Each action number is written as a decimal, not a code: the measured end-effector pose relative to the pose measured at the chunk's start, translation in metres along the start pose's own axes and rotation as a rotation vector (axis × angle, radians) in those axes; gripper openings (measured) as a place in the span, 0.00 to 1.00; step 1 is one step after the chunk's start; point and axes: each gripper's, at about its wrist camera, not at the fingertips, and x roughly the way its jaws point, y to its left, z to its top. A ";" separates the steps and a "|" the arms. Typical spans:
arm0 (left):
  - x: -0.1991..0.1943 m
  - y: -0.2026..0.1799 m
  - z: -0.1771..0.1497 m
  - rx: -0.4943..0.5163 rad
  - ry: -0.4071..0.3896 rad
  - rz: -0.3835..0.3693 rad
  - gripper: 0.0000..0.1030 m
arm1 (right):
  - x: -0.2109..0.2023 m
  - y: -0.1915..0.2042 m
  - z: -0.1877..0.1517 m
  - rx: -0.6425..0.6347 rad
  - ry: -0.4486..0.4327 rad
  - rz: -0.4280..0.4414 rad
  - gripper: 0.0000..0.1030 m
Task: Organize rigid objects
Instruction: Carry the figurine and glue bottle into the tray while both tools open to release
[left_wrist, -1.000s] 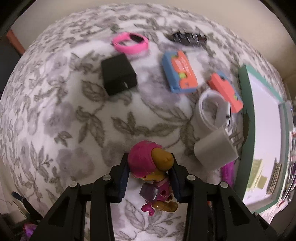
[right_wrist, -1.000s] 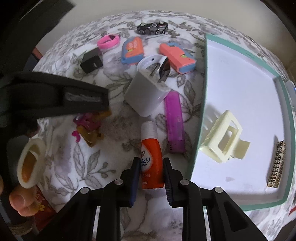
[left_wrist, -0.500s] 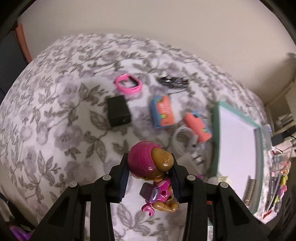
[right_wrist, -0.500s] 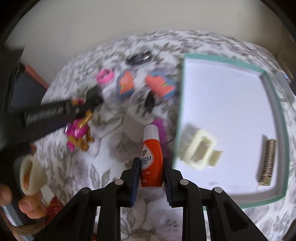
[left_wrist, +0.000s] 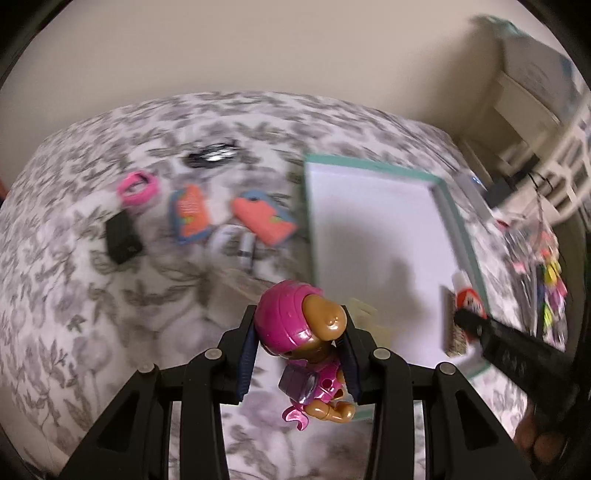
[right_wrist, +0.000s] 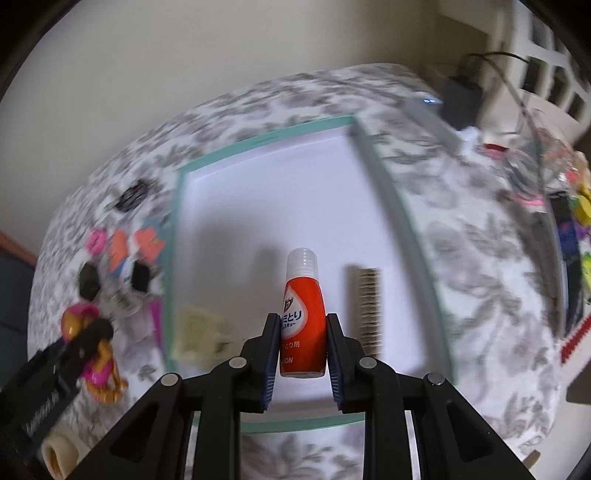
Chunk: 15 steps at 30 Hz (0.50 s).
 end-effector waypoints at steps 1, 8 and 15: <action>0.000 -0.009 -0.002 0.024 0.002 -0.002 0.40 | -0.001 -0.007 0.001 0.008 -0.004 -0.018 0.25; 0.015 -0.067 -0.023 0.205 0.053 -0.004 0.40 | 0.002 -0.043 0.003 0.068 0.027 -0.071 0.25; 0.032 -0.094 -0.039 0.305 0.082 0.045 0.40 | 0.026 -0.056 -0.004 0.101 0.115 -0.089 0.25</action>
